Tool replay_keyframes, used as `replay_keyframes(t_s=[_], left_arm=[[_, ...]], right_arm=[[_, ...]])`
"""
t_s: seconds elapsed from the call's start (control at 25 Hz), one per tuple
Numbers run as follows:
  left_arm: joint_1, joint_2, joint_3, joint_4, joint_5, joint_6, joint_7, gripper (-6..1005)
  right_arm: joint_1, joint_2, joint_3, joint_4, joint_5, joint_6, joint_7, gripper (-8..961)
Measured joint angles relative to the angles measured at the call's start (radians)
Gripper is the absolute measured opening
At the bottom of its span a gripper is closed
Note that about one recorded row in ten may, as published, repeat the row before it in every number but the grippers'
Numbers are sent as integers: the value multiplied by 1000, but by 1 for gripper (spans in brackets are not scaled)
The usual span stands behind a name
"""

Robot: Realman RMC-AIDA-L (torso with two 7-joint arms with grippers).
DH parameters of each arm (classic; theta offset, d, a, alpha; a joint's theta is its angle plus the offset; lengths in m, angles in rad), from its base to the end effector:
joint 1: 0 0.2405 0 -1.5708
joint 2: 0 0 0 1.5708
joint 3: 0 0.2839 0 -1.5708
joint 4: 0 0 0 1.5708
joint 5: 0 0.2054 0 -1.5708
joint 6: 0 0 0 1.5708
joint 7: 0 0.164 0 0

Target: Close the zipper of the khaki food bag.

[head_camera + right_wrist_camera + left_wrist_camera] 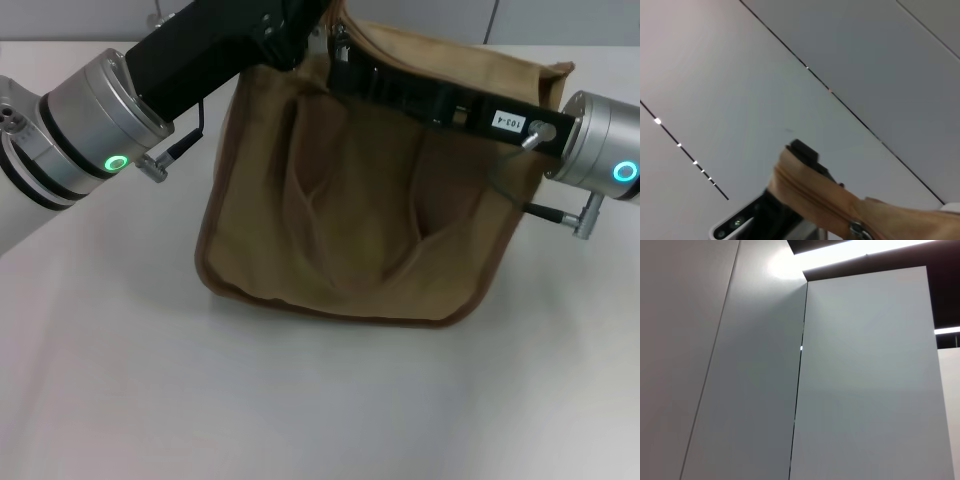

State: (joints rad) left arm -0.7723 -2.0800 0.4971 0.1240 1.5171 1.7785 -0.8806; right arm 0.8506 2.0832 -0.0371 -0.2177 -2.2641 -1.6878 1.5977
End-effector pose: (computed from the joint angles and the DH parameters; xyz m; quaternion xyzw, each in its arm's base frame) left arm -0.1576 0.3700 -0.0243 -0.7980 -0.0699 -0.5751 0.1658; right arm 0.1669 0.3766 -0.0564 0.8197 -0.3563 -0.4468 0.0388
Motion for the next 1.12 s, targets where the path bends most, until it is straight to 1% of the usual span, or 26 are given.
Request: replay_keyframes(t_s=[0.24,0.72,0.92,1.04,1.12], left_arm=[[-3,0,0,-2,-1,-15,2,24],[-4,0,0,-2,-6,-29,3,24],[-4,0,0,-4,-6,-30,3,24],[-4,0,-1,-4,-6,-29,3,24],[-3,0,-1,-4,-6,-29,3,24]], right_arm=[[18,0,1,-7,3,-11,-9,363],[13,-2,5,-13,18,-13,-11,303],[5,-3,-5,-16,43,-13,-24,277],[13,-3,-46,-16,45,-13,-25,262],[18,-3,-71,-16,50,-8,-25,36]])
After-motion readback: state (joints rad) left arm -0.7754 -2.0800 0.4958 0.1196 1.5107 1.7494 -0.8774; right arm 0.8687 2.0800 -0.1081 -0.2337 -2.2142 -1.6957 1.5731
